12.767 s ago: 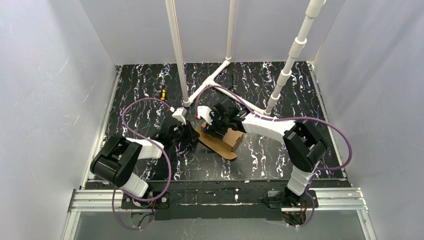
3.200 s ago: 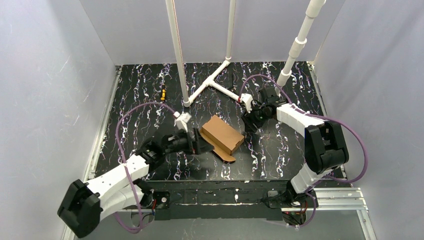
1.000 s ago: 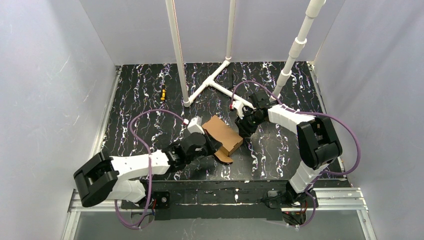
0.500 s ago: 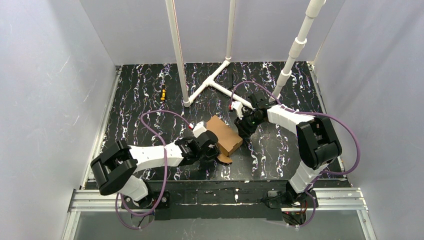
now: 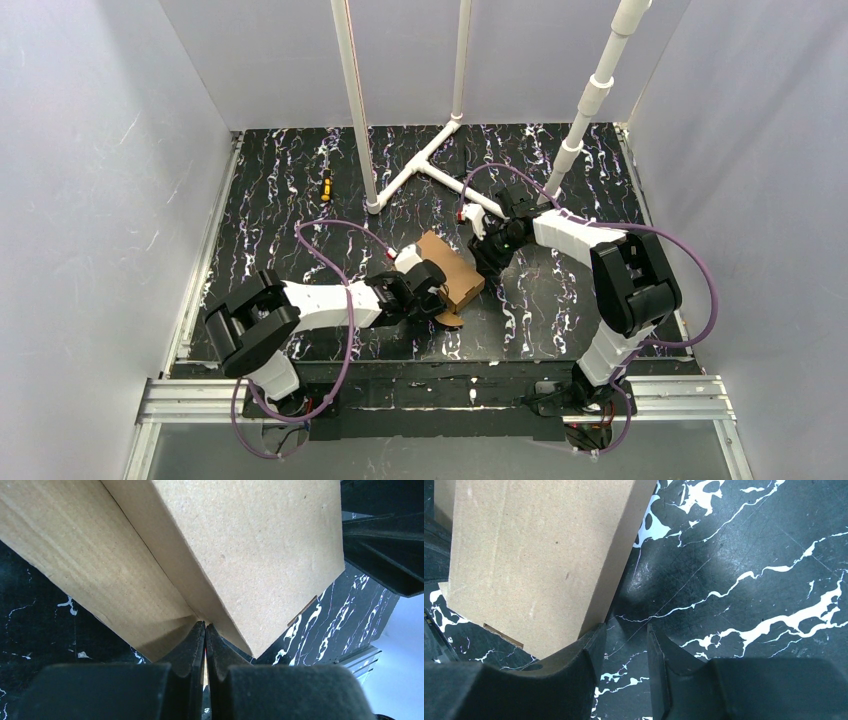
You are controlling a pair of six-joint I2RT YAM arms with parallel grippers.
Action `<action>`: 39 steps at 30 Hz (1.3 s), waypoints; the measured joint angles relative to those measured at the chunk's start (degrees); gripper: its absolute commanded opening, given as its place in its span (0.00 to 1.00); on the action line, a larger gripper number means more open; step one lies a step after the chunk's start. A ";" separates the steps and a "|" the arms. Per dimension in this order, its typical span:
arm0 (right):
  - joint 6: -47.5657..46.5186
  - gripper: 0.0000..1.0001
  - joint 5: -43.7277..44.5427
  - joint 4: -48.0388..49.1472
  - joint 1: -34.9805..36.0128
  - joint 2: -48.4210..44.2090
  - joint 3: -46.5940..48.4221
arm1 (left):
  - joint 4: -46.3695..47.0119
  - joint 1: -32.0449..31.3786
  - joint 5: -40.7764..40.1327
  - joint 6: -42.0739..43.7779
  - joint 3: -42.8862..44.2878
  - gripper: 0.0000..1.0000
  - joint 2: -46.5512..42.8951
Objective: Fold the paper box
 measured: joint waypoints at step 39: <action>1.92 0.51 1.84 0.02 0.31 1.27 0.81 | -6.84 2.32 2.21 17.92 -1.75 0.39 -16.33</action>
